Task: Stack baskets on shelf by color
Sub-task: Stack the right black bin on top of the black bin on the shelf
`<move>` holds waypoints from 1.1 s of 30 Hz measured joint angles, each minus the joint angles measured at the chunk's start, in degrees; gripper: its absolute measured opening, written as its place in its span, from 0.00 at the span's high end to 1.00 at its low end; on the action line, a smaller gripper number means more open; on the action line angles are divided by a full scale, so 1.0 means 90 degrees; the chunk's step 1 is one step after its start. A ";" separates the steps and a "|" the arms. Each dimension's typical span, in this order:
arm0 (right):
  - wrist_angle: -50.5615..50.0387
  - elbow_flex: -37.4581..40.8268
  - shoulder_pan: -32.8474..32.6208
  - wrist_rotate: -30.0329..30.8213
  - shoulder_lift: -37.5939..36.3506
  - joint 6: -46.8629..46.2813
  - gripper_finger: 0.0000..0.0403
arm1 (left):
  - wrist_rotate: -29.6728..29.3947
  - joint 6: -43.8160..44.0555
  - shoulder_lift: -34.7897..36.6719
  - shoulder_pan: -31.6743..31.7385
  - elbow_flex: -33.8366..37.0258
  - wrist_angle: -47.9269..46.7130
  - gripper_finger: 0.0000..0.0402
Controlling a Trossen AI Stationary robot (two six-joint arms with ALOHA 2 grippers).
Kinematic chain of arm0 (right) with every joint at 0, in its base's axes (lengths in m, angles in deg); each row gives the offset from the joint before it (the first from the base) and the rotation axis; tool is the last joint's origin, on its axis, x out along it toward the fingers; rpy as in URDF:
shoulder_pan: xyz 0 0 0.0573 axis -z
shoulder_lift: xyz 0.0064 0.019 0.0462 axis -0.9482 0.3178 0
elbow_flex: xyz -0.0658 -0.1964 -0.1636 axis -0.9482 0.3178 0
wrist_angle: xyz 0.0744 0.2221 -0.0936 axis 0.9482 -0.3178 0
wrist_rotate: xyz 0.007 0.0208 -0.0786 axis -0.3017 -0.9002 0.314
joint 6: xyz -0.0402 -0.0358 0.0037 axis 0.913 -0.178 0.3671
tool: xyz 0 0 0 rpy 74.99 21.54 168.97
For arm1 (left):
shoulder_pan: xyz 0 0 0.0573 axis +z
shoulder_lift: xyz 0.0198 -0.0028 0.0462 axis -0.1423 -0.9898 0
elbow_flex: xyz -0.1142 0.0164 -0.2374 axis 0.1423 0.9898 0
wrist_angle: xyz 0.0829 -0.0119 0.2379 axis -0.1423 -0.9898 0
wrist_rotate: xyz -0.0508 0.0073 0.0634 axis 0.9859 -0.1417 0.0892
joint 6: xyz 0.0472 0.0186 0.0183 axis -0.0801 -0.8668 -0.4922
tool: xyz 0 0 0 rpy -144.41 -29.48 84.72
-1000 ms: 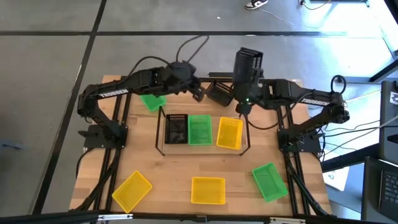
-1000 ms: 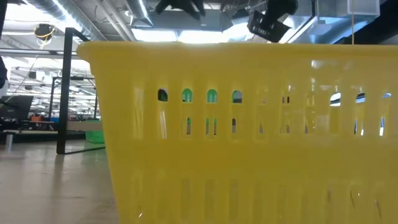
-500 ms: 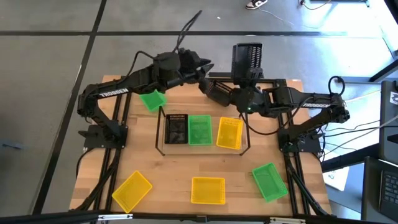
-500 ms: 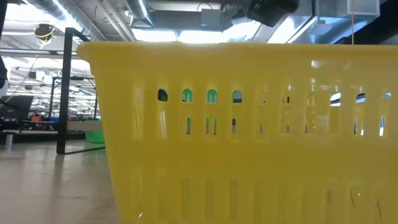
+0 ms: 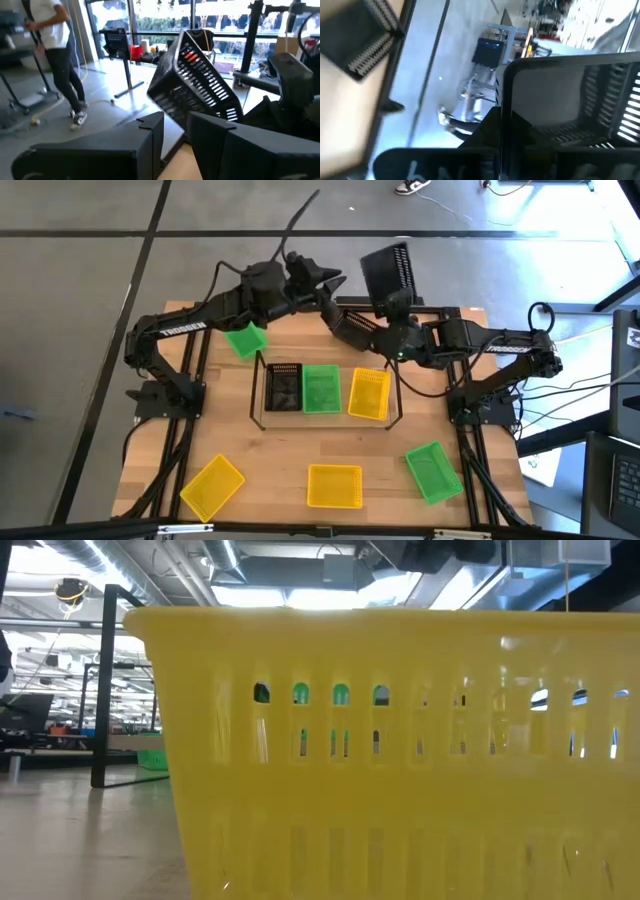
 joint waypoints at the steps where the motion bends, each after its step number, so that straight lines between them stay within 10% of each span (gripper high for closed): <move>1: -0.0001 0.0000 0.0000 -0.0001 0.0000 0.0258 1.00 | 0.0000 -0.0116 0.0000 -0.0003 0.0000 0.0031 0.81; 33: -0.0330 0.0005 0.0000 -0.0498 0.0544 0.2217 1.00 | -0.0702 -0.0261 -0.0033 -0.0095 -0.0001 -0.1064 0.81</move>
